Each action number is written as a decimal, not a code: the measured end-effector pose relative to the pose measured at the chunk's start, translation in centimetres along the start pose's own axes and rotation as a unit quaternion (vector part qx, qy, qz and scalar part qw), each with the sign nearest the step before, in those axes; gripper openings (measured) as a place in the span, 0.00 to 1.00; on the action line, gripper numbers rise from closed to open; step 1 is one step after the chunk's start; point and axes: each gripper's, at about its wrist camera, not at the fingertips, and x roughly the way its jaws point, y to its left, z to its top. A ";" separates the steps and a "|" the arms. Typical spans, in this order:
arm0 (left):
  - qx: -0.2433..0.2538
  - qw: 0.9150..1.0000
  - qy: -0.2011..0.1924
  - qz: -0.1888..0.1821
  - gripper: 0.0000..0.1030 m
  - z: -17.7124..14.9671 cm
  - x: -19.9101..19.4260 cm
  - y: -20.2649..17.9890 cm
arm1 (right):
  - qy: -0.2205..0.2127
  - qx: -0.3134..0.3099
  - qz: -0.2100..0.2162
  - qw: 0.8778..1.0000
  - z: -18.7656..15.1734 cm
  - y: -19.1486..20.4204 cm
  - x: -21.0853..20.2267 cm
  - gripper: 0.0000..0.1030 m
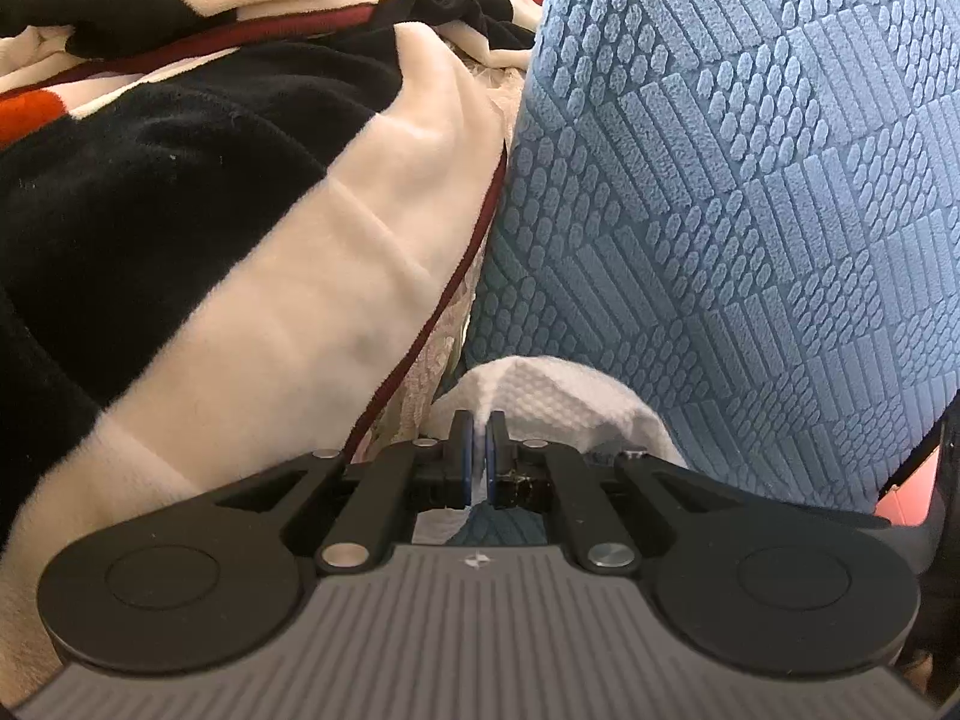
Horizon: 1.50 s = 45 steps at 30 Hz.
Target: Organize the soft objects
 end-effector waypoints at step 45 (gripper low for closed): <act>-0.004 1.000 0.004 -0.013 0.05 -0.5 0.2 0.2 | -0.016 0.042 -0.057 0.997 0.2 -0.3 -5.0 0.10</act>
